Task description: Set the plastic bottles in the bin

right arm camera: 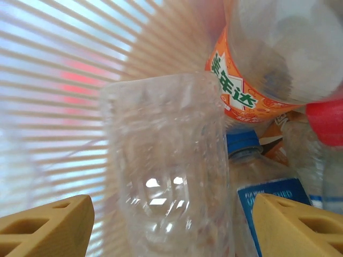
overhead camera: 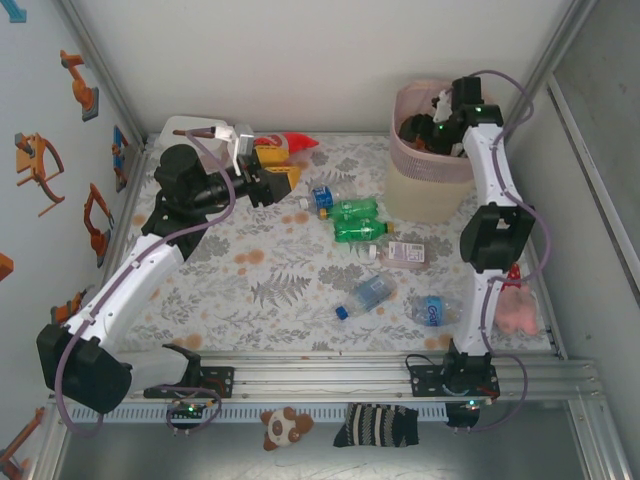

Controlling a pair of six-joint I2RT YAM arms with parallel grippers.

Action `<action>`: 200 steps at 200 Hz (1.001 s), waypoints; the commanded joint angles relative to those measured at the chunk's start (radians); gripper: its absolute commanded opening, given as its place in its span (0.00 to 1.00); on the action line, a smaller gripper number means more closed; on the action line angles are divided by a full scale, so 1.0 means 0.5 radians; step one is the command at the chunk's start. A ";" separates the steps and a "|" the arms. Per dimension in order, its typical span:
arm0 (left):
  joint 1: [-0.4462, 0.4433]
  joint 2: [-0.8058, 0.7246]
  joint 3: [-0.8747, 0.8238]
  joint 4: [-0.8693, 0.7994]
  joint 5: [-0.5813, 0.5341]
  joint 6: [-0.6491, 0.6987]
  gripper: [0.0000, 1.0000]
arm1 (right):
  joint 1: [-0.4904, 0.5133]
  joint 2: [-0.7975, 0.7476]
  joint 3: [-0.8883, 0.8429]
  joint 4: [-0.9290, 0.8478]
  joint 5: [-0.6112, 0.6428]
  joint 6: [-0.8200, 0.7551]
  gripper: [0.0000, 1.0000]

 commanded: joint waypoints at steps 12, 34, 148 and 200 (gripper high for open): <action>0.018 -0.062 -0.028 0.008 -0.006 0.014 0.74 | -0.004 -0.250 0.106 -0.075 0.125 -0.058 0.76; 0.018 -0.057 -0.034 0.008 -0.008 0.011 0.74 | -0.005 -0.342 0.111 -0.078 0.143 -0.064 0.76; 0.044 -0.015 -0.039 -0.127 -0.203 0.035 0.73 | 0.337 -1.003 -0.537 0.011 -0.150 -1.003 0.74; 0.118 -0.007 -0.066 -0.191 -0.366 -0.041 0.72 | 0.763 -1.286 -1.117 -0.066 -0.173 -1.764 0.74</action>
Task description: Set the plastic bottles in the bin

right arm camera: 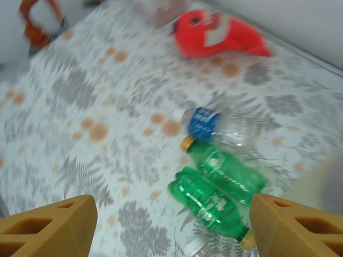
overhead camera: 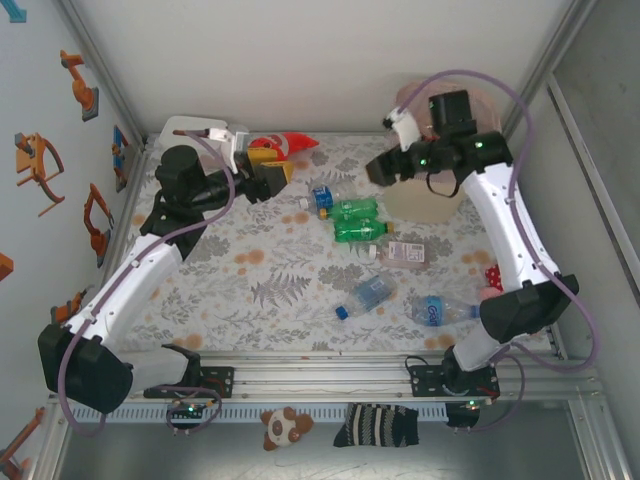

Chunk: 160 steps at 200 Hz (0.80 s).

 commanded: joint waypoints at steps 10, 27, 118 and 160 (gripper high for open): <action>0.059 -0.022 -0.044 -0.039 -0.121 -0.060 0.72 | 0.239 -0.140 -0.267 -0.116 -0.016 -0.628 0.75; 0.100 -0.041 -0.060 -0.061 -0.171 -0.097 0.72 | 0.375 -0.162 -0.390 -0.214 0.072 -0.799 0.77; 0.183 -0.114 -0.106 -0.089 -0.180 -0.154 0.73 | 0.868 -0.286 -1.286 -0.074 0.650 -1.146 0.84; 0.198 -0.092 -0.120 -0.039 -0.176 -0.206 0.73 | 0.906 -0.350 -1.599 0.223 0.832 -1.226 0.88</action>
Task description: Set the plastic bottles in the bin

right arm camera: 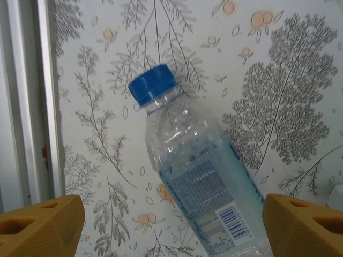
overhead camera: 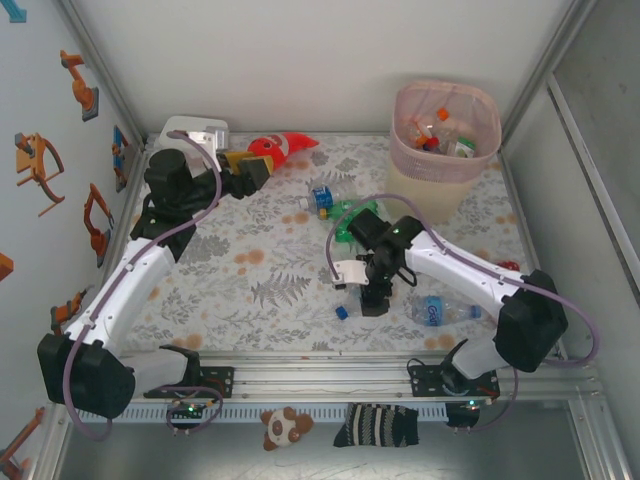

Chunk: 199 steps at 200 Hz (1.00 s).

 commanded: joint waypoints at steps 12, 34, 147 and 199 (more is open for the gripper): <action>0.018 -0.019 -0.033 0.067 0.003 -0.076 0.73 | 0.026 -0.076 -0.217 0.347 0.185 -0.120 0.90; 0.030 -0.017 -0.046 0.066 -0.020 -0.099 0.73 | 0.030 -0.024 -0.268 0.418 0.160 -0.117 0.98; 0.133 -0.023 -0.132 0.091 -0.062 -0.189 0.71 | 0.037 0.293 -0.400 0.643 0.146 0.024 0.79; 0.153 -0.017 -0.135 0.103 -0.059 -0.220 0.71 | 0.036 0.386 -0.298 0.660 0.260 0.199 0.69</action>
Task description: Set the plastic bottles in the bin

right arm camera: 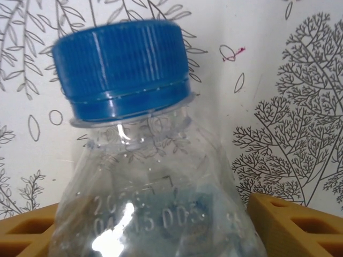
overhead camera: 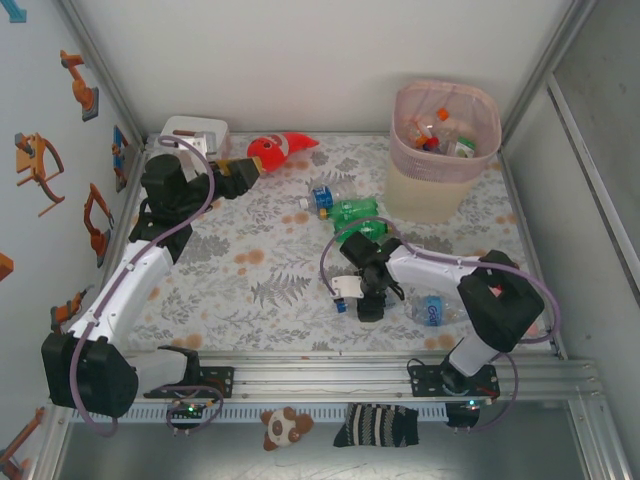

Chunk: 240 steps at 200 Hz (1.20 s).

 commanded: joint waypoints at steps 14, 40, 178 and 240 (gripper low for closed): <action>0.016 -0.017 -0.005 0.070 -0.001 -0.048 0.71 | 0.000 0.095 0.140 0.031 0.094 0.228 0.67; 0.018 -0.019 -0.005 0.067 -0.002 -0.053 0.71 | -0.025 0.153 0.207 0.041 0.139 0.378 0.65; 0.028 -0.007 -0.019 0.111 0.005 -0.114 0.71 | -0.039 0.037 0.195 -0.099 0.165 0.381 0.64; 0.031 -0.002 -0.019 0.120 0.008 -0.115 0.71 | -0.051 -0.056 0.255 -0.119 0.080 0.453 0.53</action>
